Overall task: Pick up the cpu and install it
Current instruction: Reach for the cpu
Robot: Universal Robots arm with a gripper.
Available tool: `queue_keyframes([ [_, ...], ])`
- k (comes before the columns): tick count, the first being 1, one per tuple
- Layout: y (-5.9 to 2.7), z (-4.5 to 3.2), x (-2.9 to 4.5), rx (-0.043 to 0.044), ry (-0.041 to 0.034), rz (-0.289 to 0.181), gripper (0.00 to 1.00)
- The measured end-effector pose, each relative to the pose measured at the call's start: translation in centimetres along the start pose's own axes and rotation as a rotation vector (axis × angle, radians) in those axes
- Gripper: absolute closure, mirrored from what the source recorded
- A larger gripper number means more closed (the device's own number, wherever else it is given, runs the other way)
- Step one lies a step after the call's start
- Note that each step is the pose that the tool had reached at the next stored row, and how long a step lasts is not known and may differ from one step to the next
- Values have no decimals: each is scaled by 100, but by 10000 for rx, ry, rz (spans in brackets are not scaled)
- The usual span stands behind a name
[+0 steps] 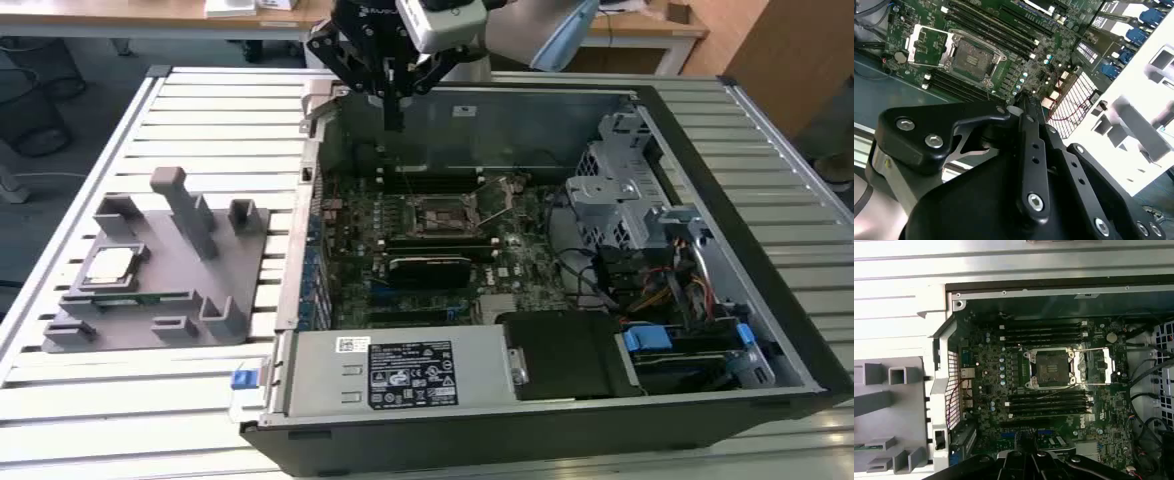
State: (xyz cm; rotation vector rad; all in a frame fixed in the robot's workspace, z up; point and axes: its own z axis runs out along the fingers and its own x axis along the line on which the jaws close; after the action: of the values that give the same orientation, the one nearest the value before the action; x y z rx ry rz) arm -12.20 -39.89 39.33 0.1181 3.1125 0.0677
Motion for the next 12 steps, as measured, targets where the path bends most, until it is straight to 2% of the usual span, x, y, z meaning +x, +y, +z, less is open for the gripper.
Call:
queue_keyframes([
  [5, 0, -1, 8, 2, 1, 0, 89],
  [12, -6, -2, 85, 1, 0, -1, 89],
])
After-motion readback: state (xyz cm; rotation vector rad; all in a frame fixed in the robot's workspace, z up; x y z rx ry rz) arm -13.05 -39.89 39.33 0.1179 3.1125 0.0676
